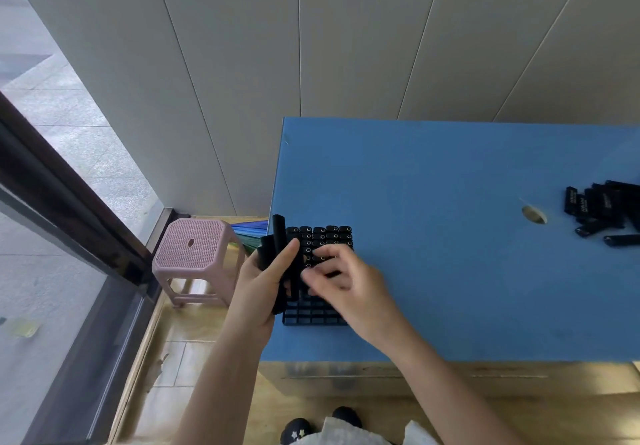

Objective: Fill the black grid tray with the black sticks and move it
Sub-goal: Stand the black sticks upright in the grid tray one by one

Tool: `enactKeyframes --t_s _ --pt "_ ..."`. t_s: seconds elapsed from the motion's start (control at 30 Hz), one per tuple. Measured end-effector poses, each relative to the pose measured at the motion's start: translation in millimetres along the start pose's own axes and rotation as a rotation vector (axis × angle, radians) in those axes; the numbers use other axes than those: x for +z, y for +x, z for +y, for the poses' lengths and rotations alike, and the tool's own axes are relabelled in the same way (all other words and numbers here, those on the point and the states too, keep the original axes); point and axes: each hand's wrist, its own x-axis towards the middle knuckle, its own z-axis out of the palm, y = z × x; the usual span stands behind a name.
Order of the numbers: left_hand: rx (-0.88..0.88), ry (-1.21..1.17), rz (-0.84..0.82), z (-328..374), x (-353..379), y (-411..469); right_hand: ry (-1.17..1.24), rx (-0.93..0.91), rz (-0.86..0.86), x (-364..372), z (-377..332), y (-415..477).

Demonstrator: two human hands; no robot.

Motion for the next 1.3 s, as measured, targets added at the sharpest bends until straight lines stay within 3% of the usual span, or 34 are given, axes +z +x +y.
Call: enactKeyframes --t_s 0.07,0.23,0.47,0.77,1.0,1.3 --pt "0.021 -0.018 -0.007 -2 8 -1 0.078 0.060 -0.020 9 1 -1" --pt "0.037 0.011 0.023 -2 7 2 0.165 -0.002 0.133 0 9 -2" --pt "-0.032 0.022 0.021 0 -10 7 -0.118 -0.113 0.272 -55 10 -8" --pt "-0.021 0.106 0.091 -3 -17 5 -0.578 -0.220 0.248 -55 32 -3" --pt "-0.010 0.155 0.114 -4 -18 0 -0.673 -0.376 0.261 -45 51 2" --pt "0.018 0.155 0.125 -5 -16 -2 -0.824 -0.419 0.257 -38 45 12"
